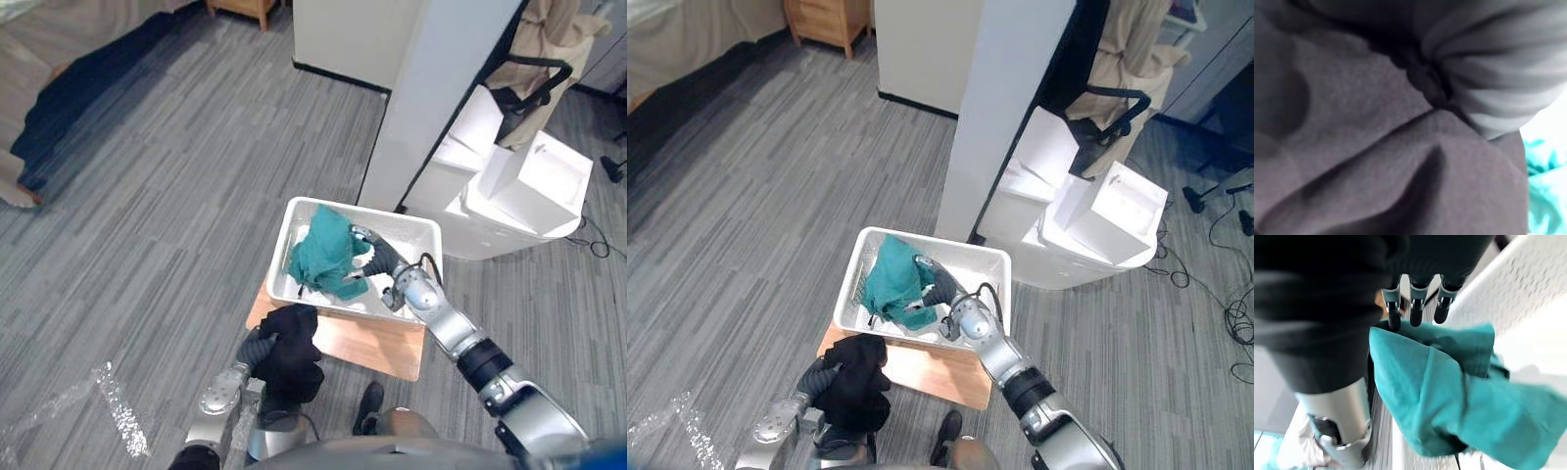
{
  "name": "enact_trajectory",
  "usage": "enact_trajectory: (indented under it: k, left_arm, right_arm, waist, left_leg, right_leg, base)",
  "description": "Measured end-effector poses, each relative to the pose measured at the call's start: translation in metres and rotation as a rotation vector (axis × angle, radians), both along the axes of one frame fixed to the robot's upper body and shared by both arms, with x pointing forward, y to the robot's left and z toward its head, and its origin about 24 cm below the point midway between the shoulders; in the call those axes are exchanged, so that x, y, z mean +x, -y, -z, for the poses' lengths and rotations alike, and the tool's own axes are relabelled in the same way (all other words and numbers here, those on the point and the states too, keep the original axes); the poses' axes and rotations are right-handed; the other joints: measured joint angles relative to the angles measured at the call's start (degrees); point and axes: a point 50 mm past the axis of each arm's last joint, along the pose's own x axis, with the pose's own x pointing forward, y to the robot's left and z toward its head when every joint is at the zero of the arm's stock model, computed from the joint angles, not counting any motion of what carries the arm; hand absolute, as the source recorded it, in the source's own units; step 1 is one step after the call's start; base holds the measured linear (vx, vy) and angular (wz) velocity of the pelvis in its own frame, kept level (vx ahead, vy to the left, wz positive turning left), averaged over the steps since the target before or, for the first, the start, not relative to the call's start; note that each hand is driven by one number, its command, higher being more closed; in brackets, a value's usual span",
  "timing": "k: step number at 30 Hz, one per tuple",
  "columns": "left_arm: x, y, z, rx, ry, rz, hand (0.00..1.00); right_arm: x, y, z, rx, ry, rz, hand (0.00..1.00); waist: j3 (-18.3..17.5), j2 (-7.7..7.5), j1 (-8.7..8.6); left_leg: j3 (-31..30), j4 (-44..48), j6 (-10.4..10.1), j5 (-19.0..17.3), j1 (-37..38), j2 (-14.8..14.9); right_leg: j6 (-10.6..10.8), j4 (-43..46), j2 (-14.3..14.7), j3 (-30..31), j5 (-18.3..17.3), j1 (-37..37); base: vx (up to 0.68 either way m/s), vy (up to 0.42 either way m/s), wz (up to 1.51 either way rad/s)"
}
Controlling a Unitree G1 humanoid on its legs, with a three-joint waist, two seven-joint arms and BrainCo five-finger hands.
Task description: Tidy the bed and pick cloth on bed and put in laundry
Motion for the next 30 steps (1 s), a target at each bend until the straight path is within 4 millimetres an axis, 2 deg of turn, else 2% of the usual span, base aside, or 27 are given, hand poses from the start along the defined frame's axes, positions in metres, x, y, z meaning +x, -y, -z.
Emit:
enact_trajectory:
  k: [1,3,8,11,12,14,17,19,20,22,23,24,26,30]
  left_arm:
    - [-0.008,0.0,0.004,-0.001,-0.022,-0.004,1.0]
    - [-0.015,0.0,0.007,-0.003,-0.043,-0.01,1.0]
    - [-0.031,0.001,0.014,-0.009,-0.071,-0.021,1.0]
    - [-0.037,0.002,0.016,-0.013,-0.078,-0.025,1.0]
    - [-0.037,0.002,0.016,-0.013,-0.079,-0.025,1.0]
    - [-0.035,0.005,0.016,-0.018,-0.083,-0.025,1.0]
    - [-0.036,0.009,0.02,-0.026,-0.133,-0.06,1.0]
    - [-0.037,0.011,0.023,-0.038,-0.175,-0.122,1.0]
    - [-0.038,0.011,0.024,-0.038,-0.182,-0.133,1.0]
    - [-0.041,0.011,0.027,-0.034,-0.221,-0.179,1.0]
    - [-0.041,0.011,0.027,-0.035,-0.227,-0.191,1.0]
    - [-0.042,0.01,0.028,-0.035,-0.239,-0.213,1.0]
    - [-0.043,0.012,0.032,-0.067,-0.269,-0.272,1.0]
    - [-0.057,0.015,0.044,-0.16,-0.378,-0.446,1.0]
  right_arm:
    - [-0.003,0.01,0.004,0.0,-0.012,0.034,0.0]
    - [-0.005,0.023,0.007,-0.022,-0.023,0.062,0.0]
    - [-0.017,0.062,0.021,-0.238,-0.031,0.137,0.0]
    - [-0.02,0.085,0.022,-0.248,-0.046,0.247,0.0]
    - [-0.02,0.087,0.022,-0.247,-0.046,0.255,0.0]
    - [-0.028,0.104,0.023,-0.239,-0.062,0.355,0.0]
    - [-0.039,0.119,0.026,-0.197,-0.094,0.443,0.0]
    - [-0.058,0.142,0.036,-0.169,-0.138,0.567,0.0]
    - [-0.061,0.146,0.038,-0.168,-0.145,0.586,0.0]
    - [-0.082,0.164,0.06,-0.124,-0.244,0.719,0.0]
    - [-0.088,0.167,0.066,-0.111,-0.271,0.749,0.0]
    - [-0.104,0.173,0.085,-0.104,-0.359,0.816,0.0]
    - [-0.142,0.172,0.123,-0.104,-0.555,0.885,0.0]
    - [-0.195,0.156,0.163,-0.053,-0.789,0.945,0.0]
  waist:
    - [-0.97,0.26,-0.85]
    - [-1.35,0.59,-0.95]
    - [-3.55,1.79,-2.68]
    - [-4.36,2.21,-3.96]
    - [-4.39,2.24,-4.01]
    - [-5.06,2.48,-4.67]
    - [-5.69,2.83,-5.43]
    - [-6.5,3.28,-6.09]
    - [-6.56,3.37,-6.23]
    - [-7.59,3.92,-7.54]
    - [-7.69,3.97,-7.73]
    - [-7.78,4.07,-8.33]
    - [-7.82,4.39,-8.51]
    - [-8.28,5.14,-8.33]
  left_leg:
    - [0.3,-0.02,0.15,-0.14,0.21,-0.07]
    - [1.41,-0.04,0.18,-0.51,1.35,-0.06]
    - [3.19,-0.07,0.24,-1.41,2.9,-0.06]
    - [4.14,-0.06,0.26,-1.76,3.04,-0.06]
    - [4.16,-0.06,0.27,-1.79,3.07,-0.07]
    - [4.46,-0.04,0.27,-1.95,3.41,-0.22]
    - [4.73,0.0,0.31,-2.32,3.93,-0.49]
    - [5.52,0.06,0.26,-2.89,4.63,-0.61]
    - [5.69,0.08,0.26,-2.98,4.79,-0.61]
    - [5.95,0.14,0.16,-3.23,5.03,-0.64]
    - [5.99,0.15,0.14,-3.25,5.08,-0.62]
    - [6.07,0.17,0.13,-3.26,5.32,-0.59]
    - [6.1,0.08,0.07,-3.29,6.15,-0.55]
    - [5.48,-0.06,0.02,-3.41,6.99,-0.64]
  right_leg:
    - [0.02,-0.03,-0.04,0.34,0.01,0.03]
    - [0.12,-0.1,-0.05,1.62,0.08,0.37]
    - [0.5,-1.99,0.18,3.43,1.07,1.21]
    - [0.53,-2.1,0.19,4.5,1.28,1.09]
    - [0.49,-2.11,0.19,4.52,1.31,1.09]
    - [0.52,-2.49,0.26,5.27,1.52,1.17]
    - [0.54,-2.75,0.19,5.56,1.64,1.63]
    - [0.56,-3.0,0.13,5.98,1.65,1.96]
    - [0.56,-3.0,0.12,6.06,1.65,2.01]
    - [0.55,-3.04,0.13,6.22,1.64,2.06]
    - [0.54,-3.05,0.15,6.27,1.64,2.07]
    - [0.53,-3.05,0.19,6.42,1.64,2.21]
    - [0.49,-3.06,0.21,6.38,1.6,2.96]
    - [0.6,-2.89,-0.02,5.51,1.04,4.08]
  base:
    - [0.0,0.009,-0.19]
    - [0.01,0.021,-0.32]
    - [0.0,0.012,-0.25]
    - [0.03,0.012,-0.14]
    - [0.04,0.013,-0.16]
    - [0.05,0.006,-0.09]
    - [0.06,0.015,-0.05]
    - [0.06,0.025,-0.16]
    - [0.05,0.018,-0.19]
    - [0.05,0.009,-0.1]
    - [0.04,0.0,-0.05]
    - [0.02,-0.004,-0.06]
    - [0.0,-0.003,-0.03]
    - [-0.04,0.001,0.07]
